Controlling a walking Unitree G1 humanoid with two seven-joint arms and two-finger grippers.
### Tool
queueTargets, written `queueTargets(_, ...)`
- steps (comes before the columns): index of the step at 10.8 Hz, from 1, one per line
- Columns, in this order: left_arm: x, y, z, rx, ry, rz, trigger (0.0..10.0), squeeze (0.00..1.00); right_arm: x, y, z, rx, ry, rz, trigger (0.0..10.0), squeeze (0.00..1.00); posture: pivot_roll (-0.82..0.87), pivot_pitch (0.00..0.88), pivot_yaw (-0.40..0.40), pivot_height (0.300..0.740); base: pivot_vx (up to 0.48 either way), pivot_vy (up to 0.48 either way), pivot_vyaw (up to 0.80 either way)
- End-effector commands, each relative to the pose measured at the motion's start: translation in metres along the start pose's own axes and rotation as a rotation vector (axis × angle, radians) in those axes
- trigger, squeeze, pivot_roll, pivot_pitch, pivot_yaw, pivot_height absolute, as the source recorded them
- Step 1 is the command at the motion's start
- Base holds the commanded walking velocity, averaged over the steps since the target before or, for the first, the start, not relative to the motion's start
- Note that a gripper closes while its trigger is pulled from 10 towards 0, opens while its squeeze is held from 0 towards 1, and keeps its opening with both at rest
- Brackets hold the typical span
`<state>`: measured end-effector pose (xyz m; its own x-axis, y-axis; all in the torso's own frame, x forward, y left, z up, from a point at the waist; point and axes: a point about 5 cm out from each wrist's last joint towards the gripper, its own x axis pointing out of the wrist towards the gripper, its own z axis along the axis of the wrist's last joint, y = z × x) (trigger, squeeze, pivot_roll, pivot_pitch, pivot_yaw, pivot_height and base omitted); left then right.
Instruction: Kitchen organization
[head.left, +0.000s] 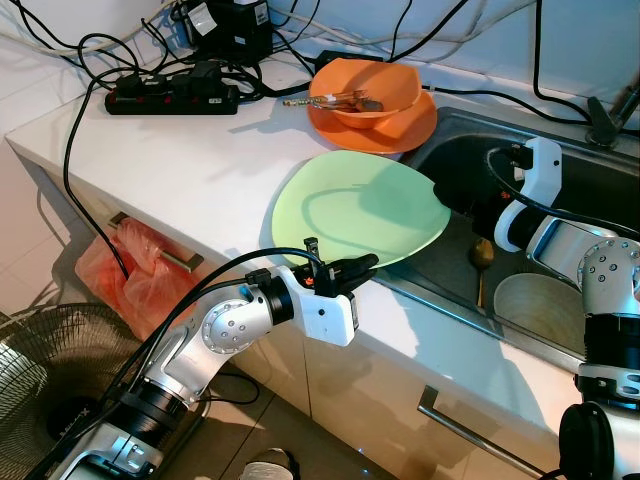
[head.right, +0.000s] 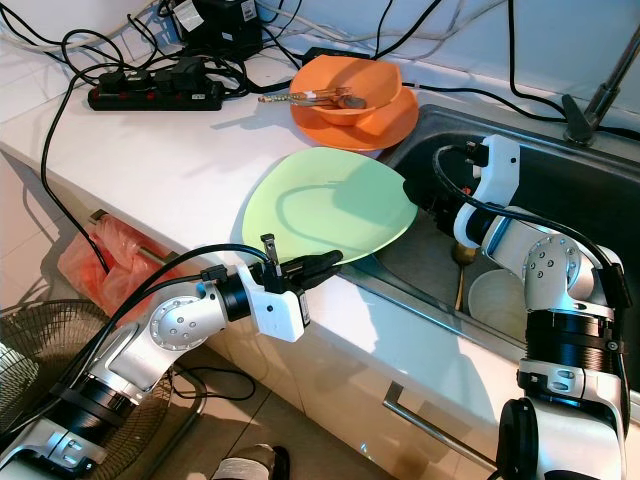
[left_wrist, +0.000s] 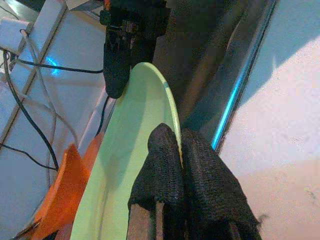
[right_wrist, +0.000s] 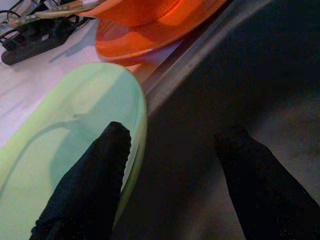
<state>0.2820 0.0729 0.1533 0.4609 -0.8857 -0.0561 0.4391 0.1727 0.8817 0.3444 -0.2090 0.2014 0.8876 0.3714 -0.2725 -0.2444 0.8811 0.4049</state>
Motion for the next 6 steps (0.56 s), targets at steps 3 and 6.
queueTargets(3, -0.0044, 0.0048, -0.0045, -0.012, 0.025, 0.038, 0.0, 0.0, -0.0001, -0.0016, -0.0024, -0.003, 0.01, -0.005, 10.0, 0.0, 0.29, 0.104, 0.028, 0.74, 0.0, 0.0, 0.0)
queueTargets(6, -0.0044, 0.0048, -0.0045, -0.012, 0.025, 0.038, 0.0, 0.0, -0.0001, -0.0016, -0.0024, -0.003, 0.01, -0.005, 10.0, 0.0, 0.29, 0.104, 0.028, 0.74, 0.0, 0.0, 0.0)
